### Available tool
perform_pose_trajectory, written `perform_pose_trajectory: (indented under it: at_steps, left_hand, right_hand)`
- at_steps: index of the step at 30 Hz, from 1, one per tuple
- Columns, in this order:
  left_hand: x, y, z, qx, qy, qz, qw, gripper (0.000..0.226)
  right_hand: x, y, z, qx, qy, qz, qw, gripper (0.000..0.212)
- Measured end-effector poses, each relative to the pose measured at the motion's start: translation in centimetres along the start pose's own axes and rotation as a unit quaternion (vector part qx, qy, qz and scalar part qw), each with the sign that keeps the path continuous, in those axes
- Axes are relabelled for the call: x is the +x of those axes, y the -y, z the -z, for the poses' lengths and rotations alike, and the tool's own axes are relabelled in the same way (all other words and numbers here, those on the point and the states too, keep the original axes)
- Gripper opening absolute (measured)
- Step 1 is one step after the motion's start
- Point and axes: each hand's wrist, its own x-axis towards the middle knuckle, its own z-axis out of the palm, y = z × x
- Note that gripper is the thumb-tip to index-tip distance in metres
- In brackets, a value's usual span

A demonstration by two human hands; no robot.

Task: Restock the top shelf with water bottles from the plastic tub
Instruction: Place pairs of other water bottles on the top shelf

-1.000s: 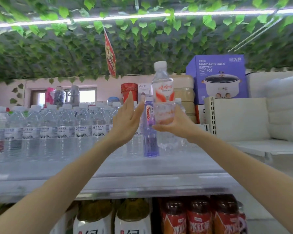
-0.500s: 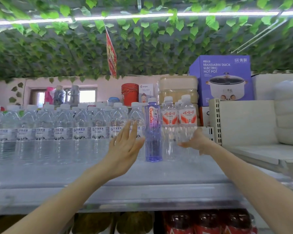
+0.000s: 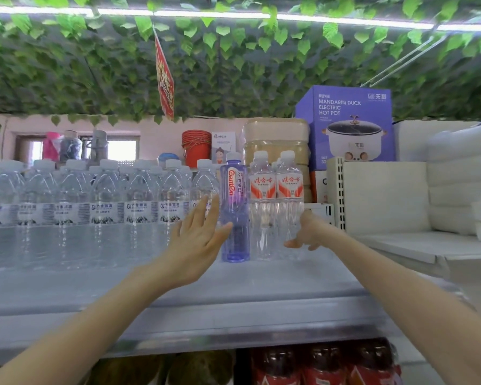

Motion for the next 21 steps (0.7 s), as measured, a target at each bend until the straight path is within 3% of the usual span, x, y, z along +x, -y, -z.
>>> perform_pose_trajectory:
  at_steps: [5, 8, 10, 15, 21]
  left_hand:
    - [0.1, -0.2, -0.6, -0.006, 0.003, 0.002, 1.0, 0.06]
    - [0.0, -0.5, -0.6, -0.004, 0.007, 0.001, 1.0, 0.06]
    - [0.0, -0.7, -0.6, 0.004, 0.008, 0.001, 1.0, 0.06]
    - [-0.2, -0.9, -0.6, 0.01, 0.013, 0.003, 1.0, 0.057]
    - [-0.4, -0.9, -0.7, 0.006, 0.011, -0.003, 1.0, 0.054]
  right_hand:
    - [0.2, -1.3, 0.1, -0.046, -0.024, 0.081, 0.995, 0.11]
    - [-0.1, -2.1, 0.0, -0.054, -0.039, 0.155, 0.986, 0.136]
    - [-0.3, -2.2, 0.1, -0.136, -0.082, 0.191, 0.969, 0.148]
    - [-0.4, -1.6, 0.0, -0.387, -0.163, 0.198, 0.886, 0.143]
    - [-0.1, -1.5, 0.0, -0.463, -0.187, 0.171, 0.85, 0.144]
